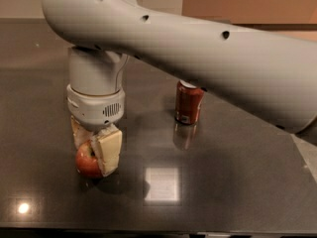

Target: Move apple near coke can

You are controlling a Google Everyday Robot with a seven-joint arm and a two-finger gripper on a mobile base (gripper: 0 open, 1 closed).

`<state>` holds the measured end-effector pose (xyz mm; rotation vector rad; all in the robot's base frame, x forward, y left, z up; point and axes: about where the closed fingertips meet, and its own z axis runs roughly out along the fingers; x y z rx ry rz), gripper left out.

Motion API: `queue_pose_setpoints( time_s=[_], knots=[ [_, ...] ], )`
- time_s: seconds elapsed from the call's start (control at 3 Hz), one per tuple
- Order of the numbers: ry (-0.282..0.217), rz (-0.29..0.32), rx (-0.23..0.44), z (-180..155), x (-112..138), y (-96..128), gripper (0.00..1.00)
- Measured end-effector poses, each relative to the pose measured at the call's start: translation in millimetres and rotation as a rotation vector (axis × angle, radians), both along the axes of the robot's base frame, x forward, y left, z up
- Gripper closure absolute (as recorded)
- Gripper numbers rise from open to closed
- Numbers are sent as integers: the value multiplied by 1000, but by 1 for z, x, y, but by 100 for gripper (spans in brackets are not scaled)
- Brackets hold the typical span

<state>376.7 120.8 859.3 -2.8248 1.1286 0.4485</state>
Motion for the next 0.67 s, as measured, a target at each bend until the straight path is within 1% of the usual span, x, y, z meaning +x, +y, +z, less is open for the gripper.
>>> queue_pose_setpoints(
  time_s=[0.33, 0.67],
  knots=[
    [-41, -72, -10, 14, 18, -11, 82],
    [-93, -209, -47, 28, 53, -34, 100]
  ],
)
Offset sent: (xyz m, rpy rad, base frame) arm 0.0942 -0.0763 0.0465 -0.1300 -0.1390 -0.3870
